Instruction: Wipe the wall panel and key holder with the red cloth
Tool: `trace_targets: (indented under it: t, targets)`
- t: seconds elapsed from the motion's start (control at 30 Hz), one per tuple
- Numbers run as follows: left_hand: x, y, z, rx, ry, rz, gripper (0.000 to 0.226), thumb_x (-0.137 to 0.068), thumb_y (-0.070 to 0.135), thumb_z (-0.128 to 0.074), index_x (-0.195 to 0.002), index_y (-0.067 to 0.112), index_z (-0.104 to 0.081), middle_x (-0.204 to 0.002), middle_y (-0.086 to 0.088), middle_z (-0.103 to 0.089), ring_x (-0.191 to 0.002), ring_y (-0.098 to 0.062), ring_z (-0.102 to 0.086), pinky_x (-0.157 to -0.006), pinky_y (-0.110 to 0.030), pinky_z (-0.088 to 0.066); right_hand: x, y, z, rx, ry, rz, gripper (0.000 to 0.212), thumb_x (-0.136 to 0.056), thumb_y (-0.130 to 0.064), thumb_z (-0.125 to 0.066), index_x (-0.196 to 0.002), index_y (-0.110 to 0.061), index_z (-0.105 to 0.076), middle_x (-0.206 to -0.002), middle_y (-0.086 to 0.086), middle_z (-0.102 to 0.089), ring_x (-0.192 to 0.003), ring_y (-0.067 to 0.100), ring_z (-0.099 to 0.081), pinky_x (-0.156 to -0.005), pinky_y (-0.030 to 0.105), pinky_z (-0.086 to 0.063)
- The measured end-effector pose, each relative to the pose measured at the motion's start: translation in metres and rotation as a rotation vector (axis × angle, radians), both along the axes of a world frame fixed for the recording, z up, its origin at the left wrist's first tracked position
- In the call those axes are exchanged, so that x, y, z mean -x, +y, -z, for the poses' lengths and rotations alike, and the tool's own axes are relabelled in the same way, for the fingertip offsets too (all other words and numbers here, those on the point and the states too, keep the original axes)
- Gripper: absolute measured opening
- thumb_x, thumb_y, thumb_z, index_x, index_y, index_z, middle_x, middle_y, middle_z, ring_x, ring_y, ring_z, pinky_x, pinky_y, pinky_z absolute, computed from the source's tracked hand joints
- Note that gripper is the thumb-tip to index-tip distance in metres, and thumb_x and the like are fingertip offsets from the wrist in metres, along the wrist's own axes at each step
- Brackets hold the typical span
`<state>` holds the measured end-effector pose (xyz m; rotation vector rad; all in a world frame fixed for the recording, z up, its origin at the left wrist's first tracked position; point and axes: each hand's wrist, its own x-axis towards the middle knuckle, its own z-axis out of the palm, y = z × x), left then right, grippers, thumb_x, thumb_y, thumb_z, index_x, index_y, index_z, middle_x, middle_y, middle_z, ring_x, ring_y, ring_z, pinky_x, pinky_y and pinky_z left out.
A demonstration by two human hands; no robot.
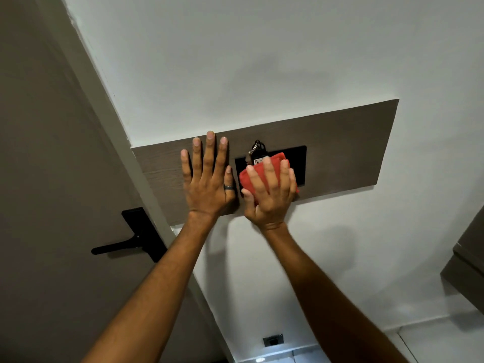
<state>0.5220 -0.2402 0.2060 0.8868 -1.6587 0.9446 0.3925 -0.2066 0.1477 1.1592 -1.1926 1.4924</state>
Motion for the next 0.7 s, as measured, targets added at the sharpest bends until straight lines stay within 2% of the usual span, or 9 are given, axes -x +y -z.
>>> trace_targets:
  t: [0.07,0.17,0.3,0.33,0.4,0.43,0.57,0.67,0.7]
  targets:
    - [0.001,0.001,-0.001,0.004,0.002,0.005,0.059,-0.106,0.032,-0.034,-0.161,0.019,-0.021,-0.165,-0.006,-0.021,-0.158,-0.022,0.003,-0.129,-0.048,-0.004,-0.021,0.002,-0.001,-0.004,-0.159,-0.014,0.045,-0.108,-0.044,-0.041,-0.146,-0.029,-0.056,-0.153,0.007,-0.051,-0.159,0.032,-0.027,-0.13,0.048,-0.025]
    - [0.001,0.001,0.002,0.011,-0.003,0.012,0.059,-0.105,0.031,-0.036,-0.161,0.018,-0.023,-0.164,-0.006,-0.023,-0.158,-0.022,0.001,-0.129,-0.049,-0.006,0.005,0.003,0.002,-0.015,0.15,-0.015,0.045,-0.107,-0.044,-0.04,-0.144,-0.028,-0.058,-0.15,0.006,-0.054,-0.152,0.034,-0.035,-0.126,0.047,-0.03]
    - [0.0,0.0,0.001,0.008,-0.002,0.008,0.058,-0.105,0.031,-0.036,-0.161,0.017,-0.026,-0.165,-0.008,-0.028,-0.158,-0.023,0.002,-0.129,-0.049,-0.004,-0.011,0.007,-0.006,-0.021,-0.239,-0.06,0.047,-0.108,-0.043,-0.035,-0.145,-0.025,-0.057,-0.154,0.009,-0.051,-0.156,0.035,-0.031,-0.128,0.049,-0.027]
    - [0.001,0.002,0.001,0.006,-0.001,0.012,0.058,-0.105,0.031,-0.037,-0.161,0.016,-0.027,-0.164,-0.01,-0.033,-0.158,-0.023,0.002,-0.129,-0.048,-0.004,-0.016,0.009,-0.003,-0.019,-0.166,-0.052,0.046,-0.108,-0.043,-0.035,-0.144,-0.025,-0.059,-0.153,0.007,-0.052,-0.156,0.035,-0.032,-0.128,0.048,-0.027]
    - [0.001,0.001,0.002,0.003,0.007,0.008,0.057,-0.105,0.03,-0.038,-0.16,0.016,-0.031,-0.162,-0.012,-0.038,-0.158,-0.023,0.001,-0.129,-0.048,-0.005,0.006,0.007,0.0,-0.012,0.203,-0.03,0.044,-0.107,-0.043,-0.038,-0.14,-0.027,-0.062,-0.148,0.005,-0.057,-0.149,0.035,-0.039,-0.124,0.047,-0.031]
    - [0.001,0.001,0.002,0.003,0.009,0.003,0.057,-0.105,0.03,-0.037,-0.16,0.016,-0.031,-0.162,-0.012,-0.038,-0.158,-0.023,0.001,-0.129,-0.048,-0.005,0.018,0.006,-0.002,-0.012,0.255,-0.024,0.045,-0.107,-0.043,-0.038,-0.14,-0.027,-0.062,-0.148,0.006,-0.057,-0.147,0.036,-0.042,-0.123,0.047,-0.032]
    - [0.001,0.002,0.0,0.001,0.009,0.008,0.058,-0.105,0.031,-0.037,-0.16,0.016,-0.03,-0.163,-0.012,-0.036,-0.158,-0.023,0.001,-0.129,-0.048,-0.004,-0.01,0.006,-0.005,-0.015,-0.154,-0.033,0.046,-0.107,-0.043,-0.036,-0.144,-0.026,-0.059,-0.152,0.007,-0.053,-0.154,0.035,-0.035,-0.128,0.047,-0.027]
    - [0.0,0.002,0.001,-0.009,-0.005,0.008,0.058,-0.105,0.031,-0.036,-0.16,0.016,-0.03,-0.164,-0.01,-0.032,-0.158,-0.023,0.0,-0.129,-0.048,-0.004,0.023,0.004,-0.001,-0.012,0.229,-0.017,0.046,-0.107,-0.046,-0.038,-0.141,-0.027,-0.061,-0.148,0.007,-0.056,-0.148,0.037,-0.041,-0.123,0.049,-0.033]
    - [0.0,0.002,0.001,-0.002,-0.002,0.001,0.058,-0.105,0.031,-0.036,-0.16,0.017,-0.029,-0.164,-0.009,-0.03,-0.158,-0.023,0.0,-0.129,-0.048,-0.004,0.037,0.005,-0.002,-0.009,0.219,-0.023,0.047,-0.107,-0.046,-0.037,-0.142,-0.026,-0.06,-0.149,0.008,-0.056,-0.148,0.037,-0.041,-0.123,0.049,-0.034]
